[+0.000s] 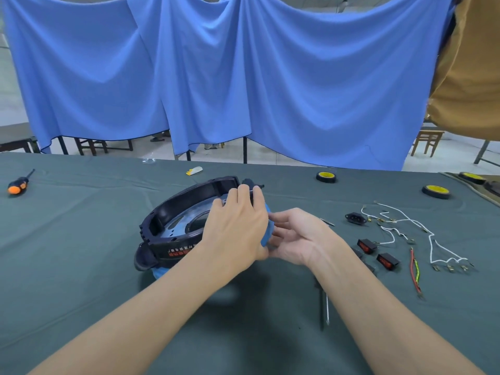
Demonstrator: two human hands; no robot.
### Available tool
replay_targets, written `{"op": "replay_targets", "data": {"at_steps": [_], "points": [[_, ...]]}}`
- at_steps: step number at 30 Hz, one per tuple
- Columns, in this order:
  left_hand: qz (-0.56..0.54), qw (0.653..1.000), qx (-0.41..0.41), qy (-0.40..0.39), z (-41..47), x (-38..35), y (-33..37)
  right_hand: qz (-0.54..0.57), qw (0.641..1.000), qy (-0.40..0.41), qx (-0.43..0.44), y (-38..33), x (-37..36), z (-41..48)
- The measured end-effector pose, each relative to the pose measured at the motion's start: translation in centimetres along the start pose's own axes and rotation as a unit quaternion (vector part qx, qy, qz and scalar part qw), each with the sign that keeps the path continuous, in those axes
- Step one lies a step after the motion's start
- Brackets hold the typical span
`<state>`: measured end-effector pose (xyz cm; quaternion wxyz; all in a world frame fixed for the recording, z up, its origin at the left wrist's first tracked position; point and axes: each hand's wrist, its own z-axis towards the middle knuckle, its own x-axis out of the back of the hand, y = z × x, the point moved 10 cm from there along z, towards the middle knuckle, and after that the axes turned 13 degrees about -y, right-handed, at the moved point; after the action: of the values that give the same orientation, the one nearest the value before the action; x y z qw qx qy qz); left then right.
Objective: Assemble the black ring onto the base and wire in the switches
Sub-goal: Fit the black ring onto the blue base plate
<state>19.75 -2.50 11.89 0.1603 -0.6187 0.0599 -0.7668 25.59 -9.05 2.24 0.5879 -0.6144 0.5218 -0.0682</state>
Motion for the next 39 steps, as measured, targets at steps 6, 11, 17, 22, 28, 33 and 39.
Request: {"op": "replay_targets", "data": {"at_steps": [6, 11, 17, 22, 28, 33, 39], "points": [[0.000, 1.000, 0.008, 0.010, -0.2, 0.0, 0.1, 0.008, 1.000, -0.004, 0.010, -0.1, 0.0, 0.0], [0.058, 0.998, -0.005, 0.039, -0.8, 0.5, 0.7, 0.018, 1.000, -0.001, 0.013, 0.1, 0.2, -0.1], [0.100, 0.994, -0.002, 0.053, -1.0, 0.2, 1.0, 0.010, 1.000, -0.006, 0.009, -0.1, -0.5, -0.1], [0.036, 0.995, 0.006, 0.097, -0.7, 2.0, -0.2, 0.009, 0.998, -0.047, 0.034, -1.1, -1.9, -0.3], [-0.078, 0.984, 0.042, 0.155, -0.3, 5.5, -3.3, 0.060, 0.982, -0.128, 0.126, -4.8, -5.9, -0.5], [-0.265, 0.941, 0.090, 0.190, 0.0, 7.9, -7.6, -0.053, 0.967, -0.144, 0.203, -9.0, -10.0, -1.6], [-0.466, 0.833, 0.154, 0.257, -1.8, 8.6, -13.1, -0.173, 0.945, -0.110, 0.254, -11.8, -15.0, -3.1]]}}
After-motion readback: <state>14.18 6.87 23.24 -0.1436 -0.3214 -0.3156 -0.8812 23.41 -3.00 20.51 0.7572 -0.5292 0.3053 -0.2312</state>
